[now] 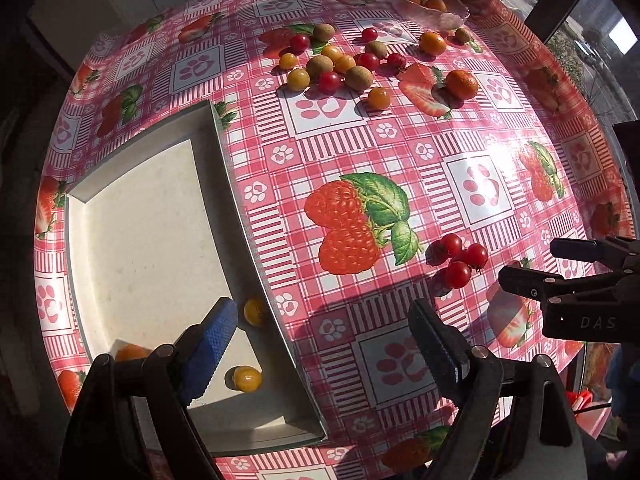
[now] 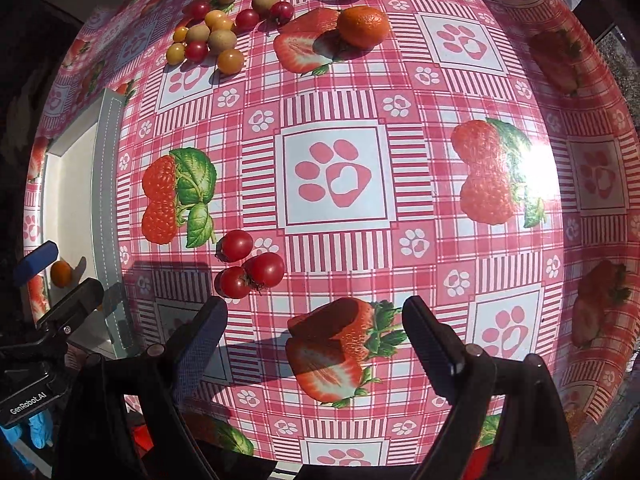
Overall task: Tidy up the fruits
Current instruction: 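Move both grippers back from the tray toward the remaining fruit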
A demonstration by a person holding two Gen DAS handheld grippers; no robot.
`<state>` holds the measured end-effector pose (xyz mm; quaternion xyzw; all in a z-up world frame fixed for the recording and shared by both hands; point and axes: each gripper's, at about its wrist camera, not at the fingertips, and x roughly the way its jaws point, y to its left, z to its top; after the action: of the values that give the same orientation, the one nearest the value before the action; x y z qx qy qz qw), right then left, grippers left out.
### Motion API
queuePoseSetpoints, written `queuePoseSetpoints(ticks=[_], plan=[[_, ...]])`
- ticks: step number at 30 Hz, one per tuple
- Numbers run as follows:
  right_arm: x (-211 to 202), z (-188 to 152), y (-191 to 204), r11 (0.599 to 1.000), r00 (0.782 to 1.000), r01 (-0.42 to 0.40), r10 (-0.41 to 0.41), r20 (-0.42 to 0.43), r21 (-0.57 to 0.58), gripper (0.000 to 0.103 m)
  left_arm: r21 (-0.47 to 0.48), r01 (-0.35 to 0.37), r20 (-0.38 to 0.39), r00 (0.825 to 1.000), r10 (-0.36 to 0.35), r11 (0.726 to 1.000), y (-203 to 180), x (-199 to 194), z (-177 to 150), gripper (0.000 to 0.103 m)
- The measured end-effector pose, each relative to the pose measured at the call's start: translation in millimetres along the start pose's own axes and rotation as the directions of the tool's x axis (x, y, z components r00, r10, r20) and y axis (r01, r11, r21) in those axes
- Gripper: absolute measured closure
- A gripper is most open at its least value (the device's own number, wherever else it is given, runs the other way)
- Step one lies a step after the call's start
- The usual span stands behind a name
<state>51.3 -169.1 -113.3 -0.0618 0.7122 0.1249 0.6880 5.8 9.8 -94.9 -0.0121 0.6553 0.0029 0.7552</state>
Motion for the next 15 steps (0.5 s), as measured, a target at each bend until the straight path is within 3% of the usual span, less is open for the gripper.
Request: queuePoseSetpoints(ticks=[8, 15], plan=[[18.4, 4.4, -9.7, 1.000, 1.000, -0.015, 0.014, -0.019, -0.021, 0.012, 0.035, -0.008, -0.058, 0.998, 0.010, 0.999, -28.7, 26.1, 2.5, 0.015], [32.5, 1.7, 20.4, 0.975, 1.000, 0.019, -0.016, 0.017, -0.221, 0.012, 0.020, -0.034, -0.069, 0.997, 0.036, 0.999, -23.1, 30.1, -6.3, 0.015]])
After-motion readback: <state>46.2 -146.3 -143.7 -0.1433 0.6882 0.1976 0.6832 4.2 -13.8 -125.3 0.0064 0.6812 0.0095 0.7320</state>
